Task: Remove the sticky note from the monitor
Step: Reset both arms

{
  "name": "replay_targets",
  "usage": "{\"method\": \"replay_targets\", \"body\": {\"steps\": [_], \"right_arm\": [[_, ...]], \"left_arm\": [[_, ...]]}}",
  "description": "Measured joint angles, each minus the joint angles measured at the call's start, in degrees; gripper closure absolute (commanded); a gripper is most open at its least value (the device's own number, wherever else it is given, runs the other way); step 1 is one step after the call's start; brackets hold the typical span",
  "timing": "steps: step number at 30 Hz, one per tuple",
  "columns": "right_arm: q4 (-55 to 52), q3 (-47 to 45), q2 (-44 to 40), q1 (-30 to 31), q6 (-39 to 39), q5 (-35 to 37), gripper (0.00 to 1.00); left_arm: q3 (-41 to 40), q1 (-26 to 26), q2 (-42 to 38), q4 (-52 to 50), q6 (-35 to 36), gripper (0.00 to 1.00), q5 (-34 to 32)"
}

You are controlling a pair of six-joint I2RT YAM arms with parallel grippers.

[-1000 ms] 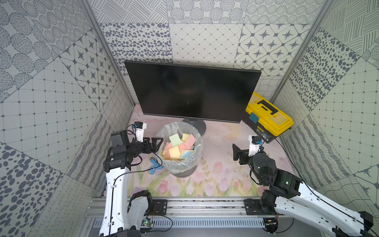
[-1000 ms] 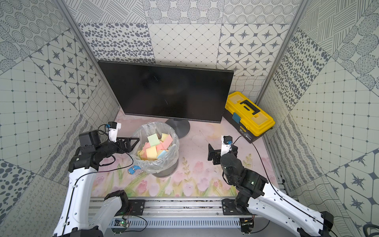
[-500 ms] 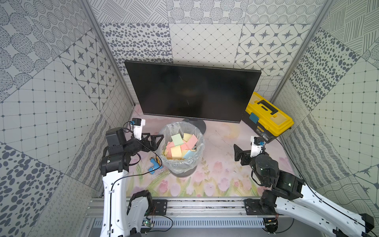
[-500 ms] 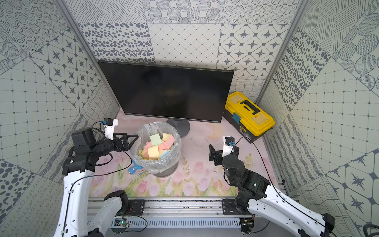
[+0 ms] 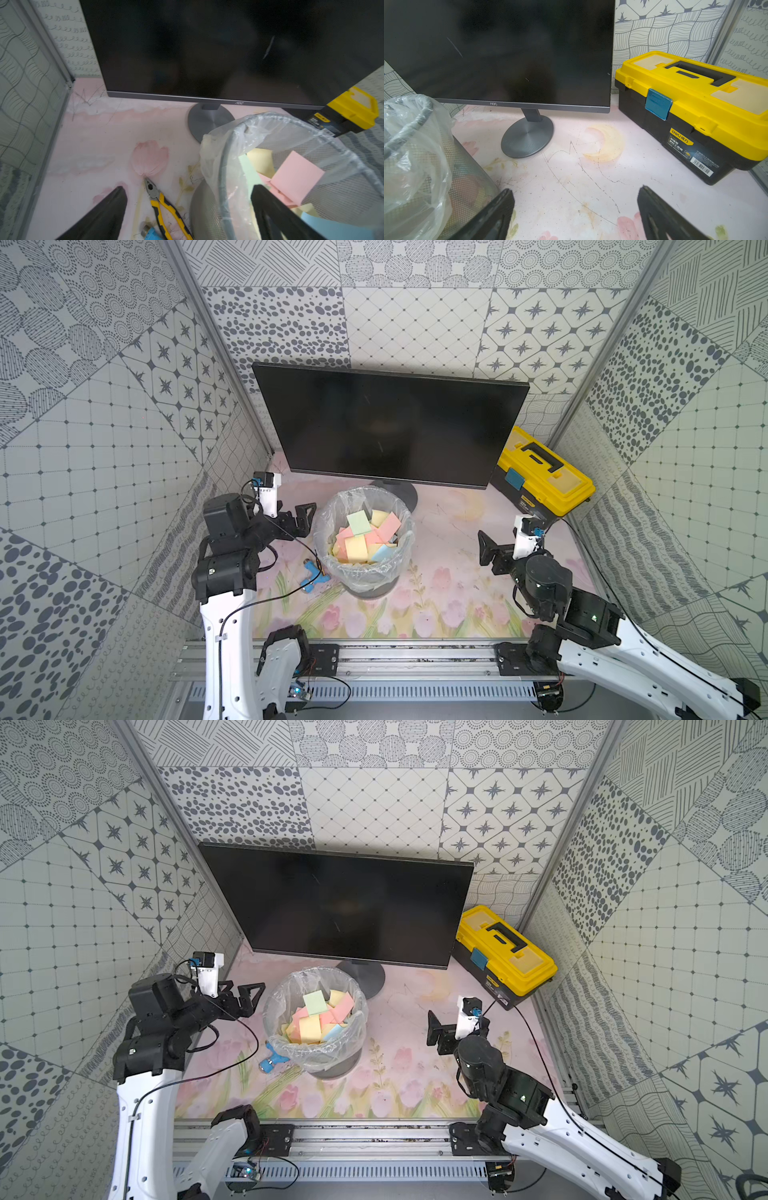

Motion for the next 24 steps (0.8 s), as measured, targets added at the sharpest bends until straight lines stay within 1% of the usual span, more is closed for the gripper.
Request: {"method": "replay_targets", "body": {"steps": [4, 7, 11, 17, 24], "right_arm": [[0.0, 0.0, -0.9, 0.0, 0.0, 0.2, 0.03], [0.0, -0.4, -2.0, 0.0, 0.0, 0.3, 0.03], [-0.1, -1.3, -3.1, 0.0, 0.0, 0.4, 0.03], [-0.2, -2.0, -2.7, 0.0, -0.1, 1.0, 0.03], [0.0, -2.5, 0.2, -1.0, -0.2, 1.1, 0.03]], "left_arm": [[-3.5, 0.0, 0.1, 0.9, 1.9, 0.02, -7.1], [-5.7, 0.0, 0.5, 2.1, 2.4, 0.02, -10.8], [-8.4, 0.1, 1.9, 3.5, 2.6, 0.02, -13.9], [-13.6, 0.1, 4.3, 7.0, 2.6, 0.01, -15.8], [-20.1, 0.1, 7.4, 12.7, 2.2, 0.01, -15.0]]}}
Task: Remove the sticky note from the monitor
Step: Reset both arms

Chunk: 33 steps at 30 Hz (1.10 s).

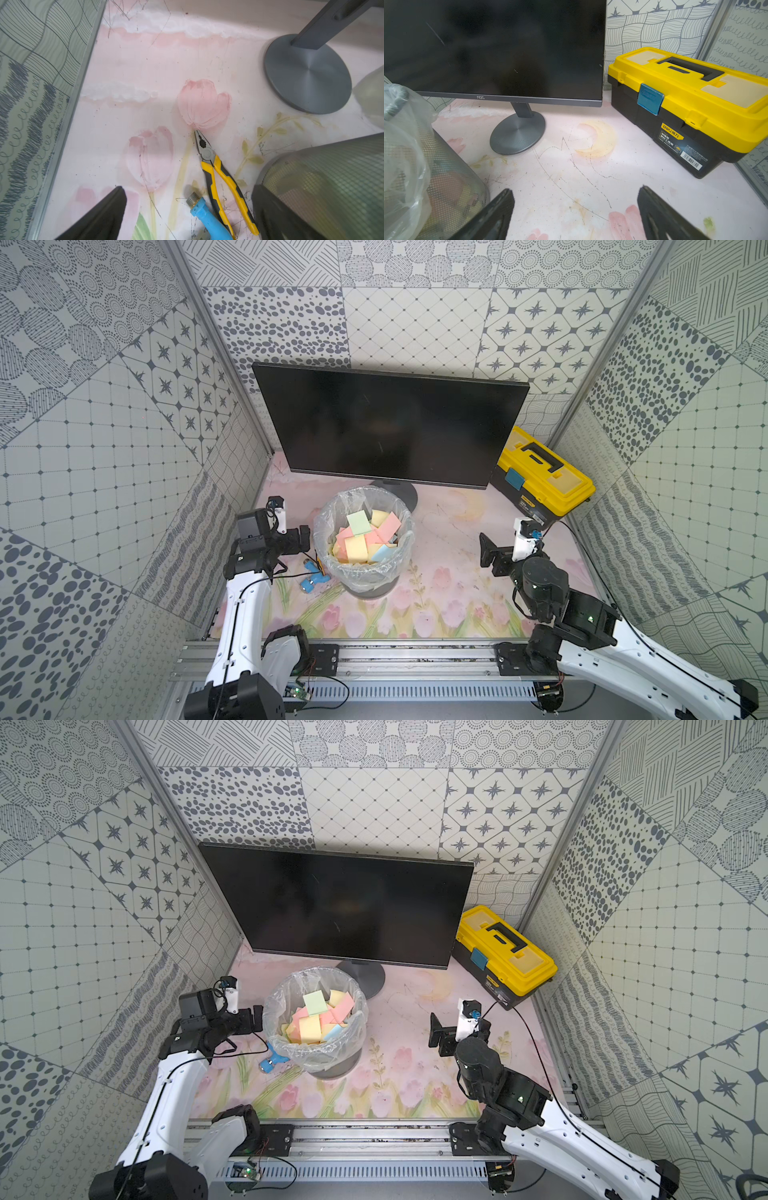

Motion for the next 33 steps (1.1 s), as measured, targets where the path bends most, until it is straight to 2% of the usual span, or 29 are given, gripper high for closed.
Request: {"method": "replay_targets", "body": {"steps": [12, 22, 33], "right_arm": [[0.9, -0.7, 0.7, -0.4, -0.3, 0.0, 0.03], [0.9, -0.5, 2.1, -0.4, -1.1, 0.0, 0.03], [1.1, -0.2, 3.8, -0.5, -2.4, 0.0, 0.03]], "left_arm": [[-4.0, 0.0, 9.9, 11.9, -2.1, 0.01, 6.5], [-8.9, -0.6, 12.9, 25.8, -6.4, 0.01, 12.5], [-12.2, -7.7, 17.0, 38.3, -10.0, 0.01, 13.5]]}}
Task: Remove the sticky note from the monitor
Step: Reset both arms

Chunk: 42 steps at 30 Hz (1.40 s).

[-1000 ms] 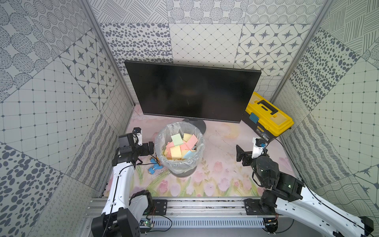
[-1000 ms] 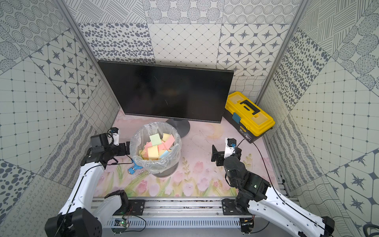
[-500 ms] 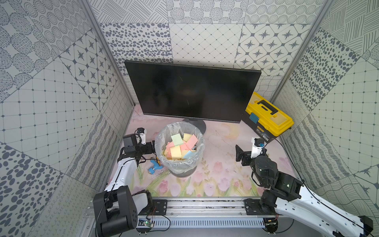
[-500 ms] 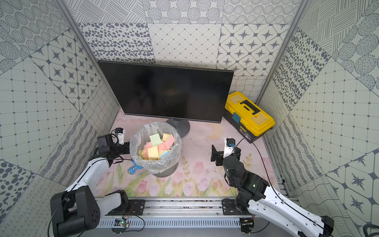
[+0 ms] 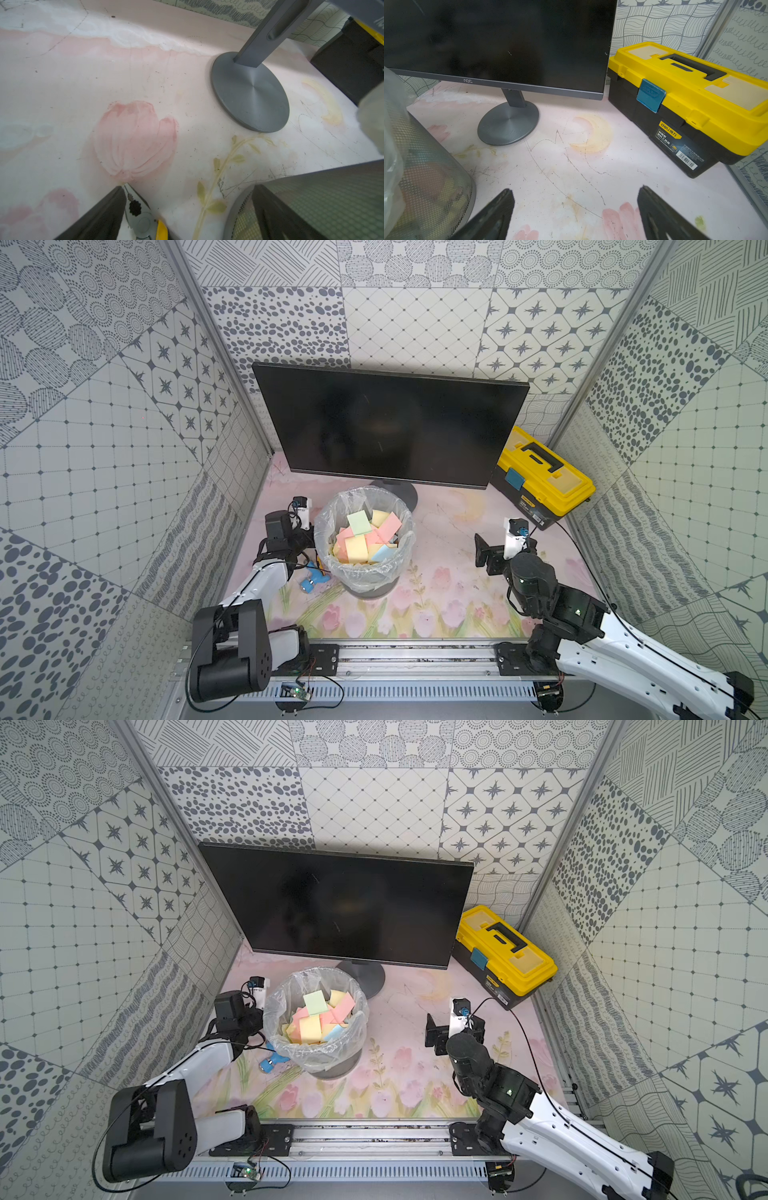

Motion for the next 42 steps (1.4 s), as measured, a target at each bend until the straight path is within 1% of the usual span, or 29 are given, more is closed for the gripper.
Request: {"method": "replay_targets", "body": {"steps": [12, 26, 35, 39, 42], "right_arm": [[0.2, 0.2, 0.0, 0.0, -1.4, 0.0, 0.03], [0.2, 0.2, 0.1, 0.0, -1.4, 0.0, 0.03], [0.7, 0.1, 1.2, 0.0, -2.0, 0.0, 0.03], [3.9, -1.2, 1.9, -0.3, -4.4, 0.2, 0.03], [6.3, -3.3, 2.4, -2.4, -6.9, 0.0, 0.03]], "left_arm": [[-0.6, -5.3, 8.5, 11.3, -0.4, 0.0, -2.9], [0.0, -7.5, 14.9, 18.1, -0.8, 0.0, -5.5], [0.4, -8.6, 15.7, 19.0, -0.8, 0.01, -7.5], [-0.4, -9.1, 15.6, 20.8, -0.8, 0.01, -8.7], [-1.8, -9.3, 15.5, 22.9, -0.8, 0.01, -9.8]]}}
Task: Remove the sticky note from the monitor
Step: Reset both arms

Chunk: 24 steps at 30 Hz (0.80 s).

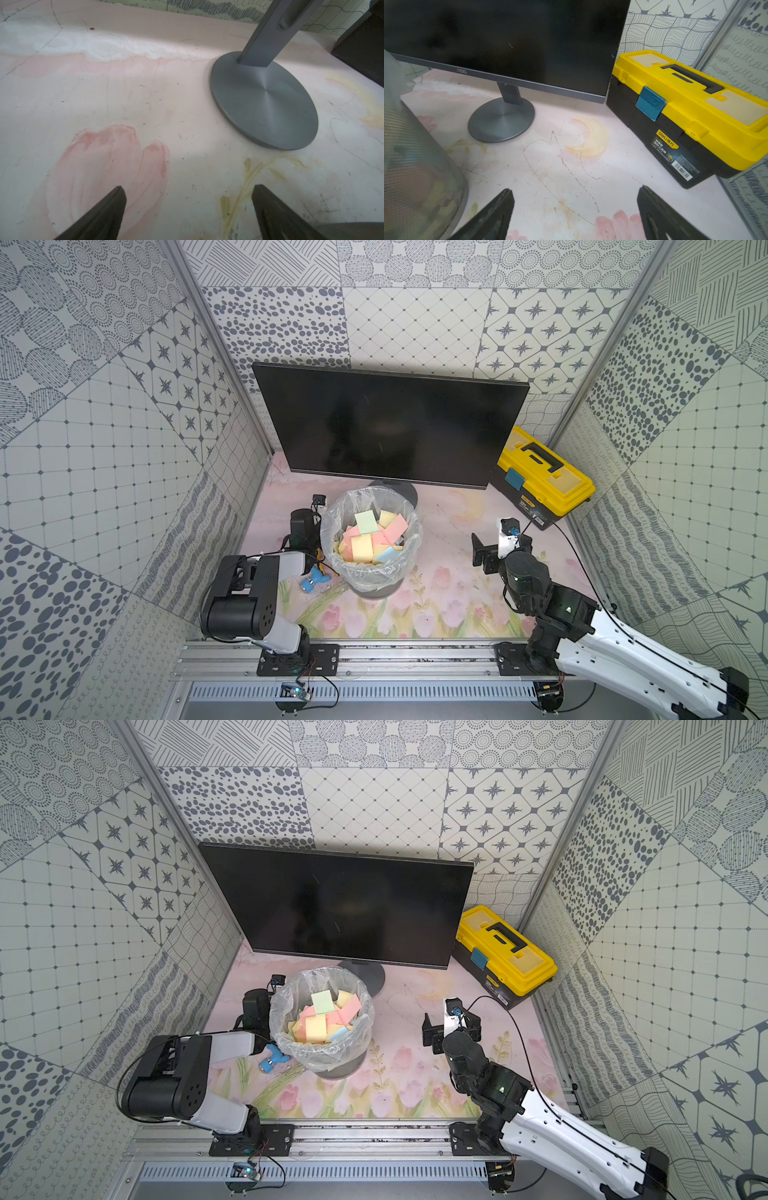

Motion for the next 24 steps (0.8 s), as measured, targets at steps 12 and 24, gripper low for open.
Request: {"method": "replay_targets", "body": {"steps": [12, 24], "right_arm": [[18.4, -10.4, 4.2, -22.0, -8.2, -11.2, 0.03], [37.8, -9.9, 26.6, -38.6, -12.1, -26.9, 0.03]], "left_arm": [[-4.6, -0.7, 1.4, 8.2, -0.2, 0.01, -3.9], [-4.8, -1.0, 1.4, 10.8, -0.5, 0.01, -4.5]]}}
